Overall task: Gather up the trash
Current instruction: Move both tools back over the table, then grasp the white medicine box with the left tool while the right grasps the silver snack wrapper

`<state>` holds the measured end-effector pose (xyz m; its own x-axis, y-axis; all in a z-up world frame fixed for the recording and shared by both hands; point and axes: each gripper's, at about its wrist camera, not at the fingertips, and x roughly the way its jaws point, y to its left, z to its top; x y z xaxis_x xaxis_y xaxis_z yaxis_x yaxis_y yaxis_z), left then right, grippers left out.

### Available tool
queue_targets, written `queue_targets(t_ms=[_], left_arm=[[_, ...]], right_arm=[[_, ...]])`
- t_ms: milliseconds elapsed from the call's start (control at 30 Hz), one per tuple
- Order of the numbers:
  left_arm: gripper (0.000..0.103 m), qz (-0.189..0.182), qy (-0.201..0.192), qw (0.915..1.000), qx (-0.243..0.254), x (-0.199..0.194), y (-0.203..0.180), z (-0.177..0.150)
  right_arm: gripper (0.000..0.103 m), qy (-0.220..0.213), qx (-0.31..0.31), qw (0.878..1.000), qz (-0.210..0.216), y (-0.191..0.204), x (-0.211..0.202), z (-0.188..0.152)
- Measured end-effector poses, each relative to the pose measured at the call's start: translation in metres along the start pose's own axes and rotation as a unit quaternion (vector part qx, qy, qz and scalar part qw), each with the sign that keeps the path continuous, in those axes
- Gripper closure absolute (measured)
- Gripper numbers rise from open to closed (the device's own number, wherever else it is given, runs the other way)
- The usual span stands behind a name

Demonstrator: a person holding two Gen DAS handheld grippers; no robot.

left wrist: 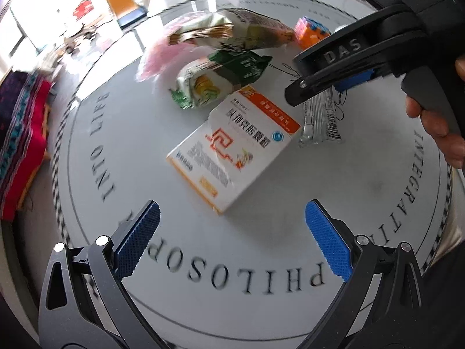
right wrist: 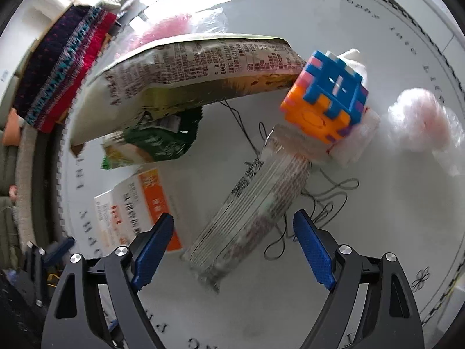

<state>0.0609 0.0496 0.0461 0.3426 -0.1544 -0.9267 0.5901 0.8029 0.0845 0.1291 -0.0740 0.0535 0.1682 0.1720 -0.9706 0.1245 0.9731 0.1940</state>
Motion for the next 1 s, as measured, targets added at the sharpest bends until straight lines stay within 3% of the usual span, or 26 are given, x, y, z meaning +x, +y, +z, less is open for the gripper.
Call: queue_targets(t_ms=[200,300,533,733,1000], left_arm=[[0.006,-0.035,0.023,0.9974,0.059,0.015,0.004,0.027],[0.006,-0.049,0.045,0.9937,0.09,0.027,0.003,0.039],[0.006,-0.076,0.085,0.9842,0.136,0.045,0.003,0.062],[0.006,-0.063,0.13,0.977,0.157,0.064,0.004,0.078],[0.01,-0.078,0.131,0.9778,0.143,0.08,-0.014,0.097]], right_arm=[[0.044,0.027,-0.034,0.999,-0.01,0.007,0.008,0.004],[0.057,0.033,-0.042,0.998,0.022,0.002,0.005,0.004],[0.058,0.028,-0.053,0.997,0.045,-0.016,0.001,-0.007],[0.058,0.021,-0.066,0.996,0.05,-0.011,0.0,-0.001],[0.06,0.016,-0.082,0.995,0.057,-0.01,-0.001,-0.008]])
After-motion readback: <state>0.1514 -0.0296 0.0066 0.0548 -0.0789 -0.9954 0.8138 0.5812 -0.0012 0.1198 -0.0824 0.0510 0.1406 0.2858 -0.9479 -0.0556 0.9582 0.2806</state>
